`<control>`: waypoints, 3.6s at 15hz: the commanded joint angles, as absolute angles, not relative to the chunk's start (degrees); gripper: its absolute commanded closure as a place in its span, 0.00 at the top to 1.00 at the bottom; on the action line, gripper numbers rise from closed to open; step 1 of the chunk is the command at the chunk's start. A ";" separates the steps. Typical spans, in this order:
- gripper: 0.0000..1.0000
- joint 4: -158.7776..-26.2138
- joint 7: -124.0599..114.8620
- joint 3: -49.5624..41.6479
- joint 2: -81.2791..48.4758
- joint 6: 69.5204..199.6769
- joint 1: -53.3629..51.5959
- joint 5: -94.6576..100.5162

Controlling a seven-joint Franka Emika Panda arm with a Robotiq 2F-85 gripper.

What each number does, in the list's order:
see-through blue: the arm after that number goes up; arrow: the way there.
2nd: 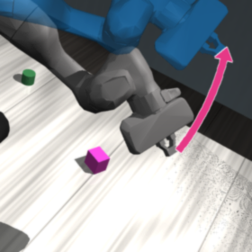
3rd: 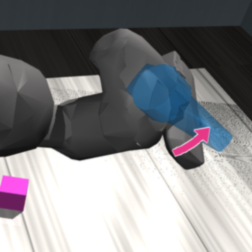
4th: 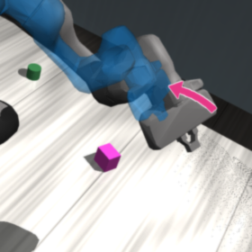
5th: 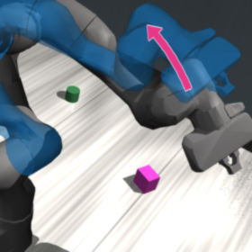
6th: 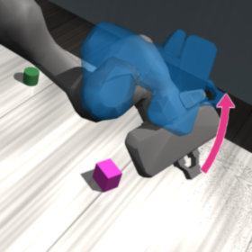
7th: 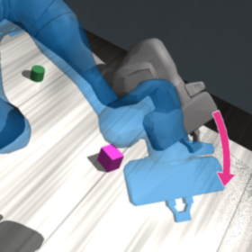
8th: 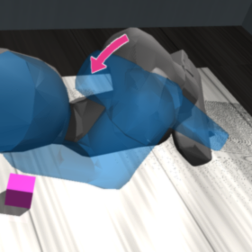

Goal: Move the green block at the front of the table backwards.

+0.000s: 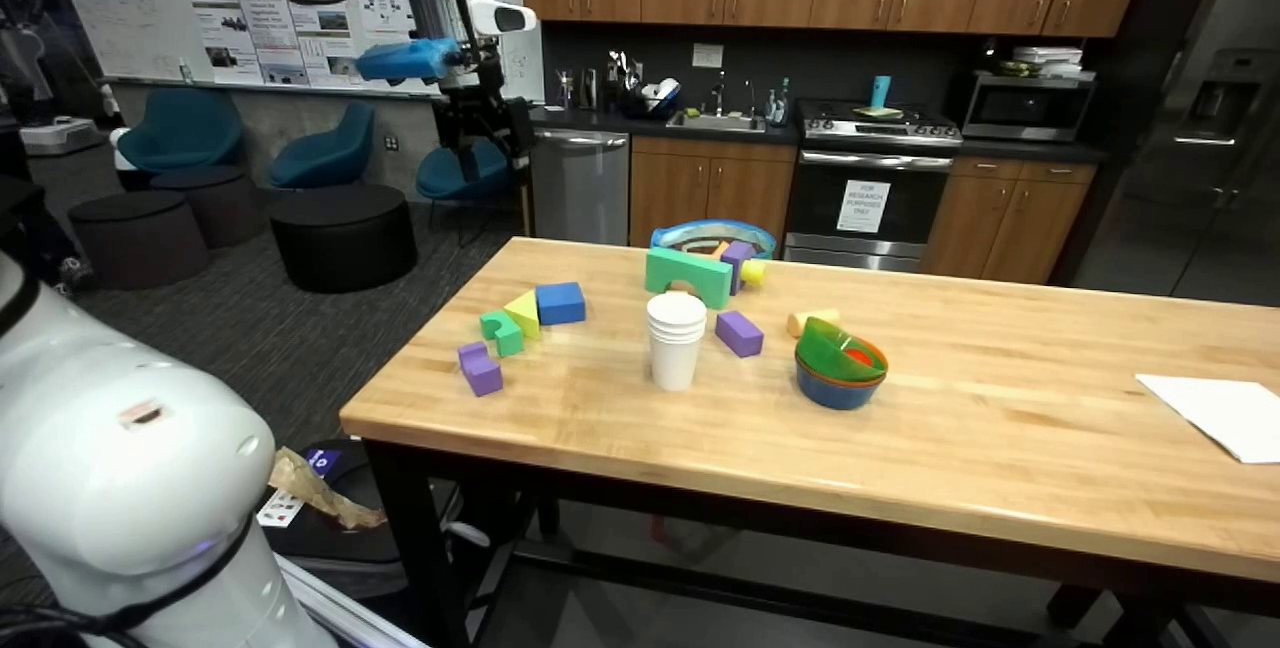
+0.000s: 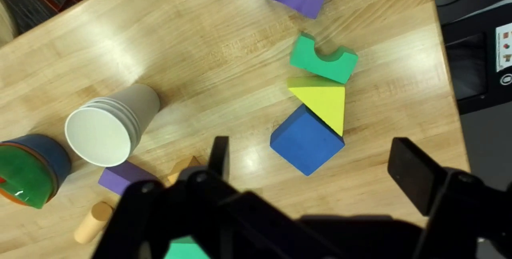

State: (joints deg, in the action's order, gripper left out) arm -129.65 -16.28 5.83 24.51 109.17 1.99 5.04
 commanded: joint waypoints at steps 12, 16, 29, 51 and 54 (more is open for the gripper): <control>1.00 -127.53 -15.48 2.80 22.16 110.78 2.69 4.77; 1.00 -127.48 -15.48 2.80 22.12 110.78 2.69 4.77; 1.00 -138.72 -20.21 5.01 21.87 127.78 1.54 0.63; 1.00 -149.83 -21.71 5.18 14.70 144.94 1.40 0.22; 1.00 -149.50 -21.89 5.33 14.33 144.94 1.36 0.41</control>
State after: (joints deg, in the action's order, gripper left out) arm -149.55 -21.97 5.40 14.29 145.08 1.39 0.44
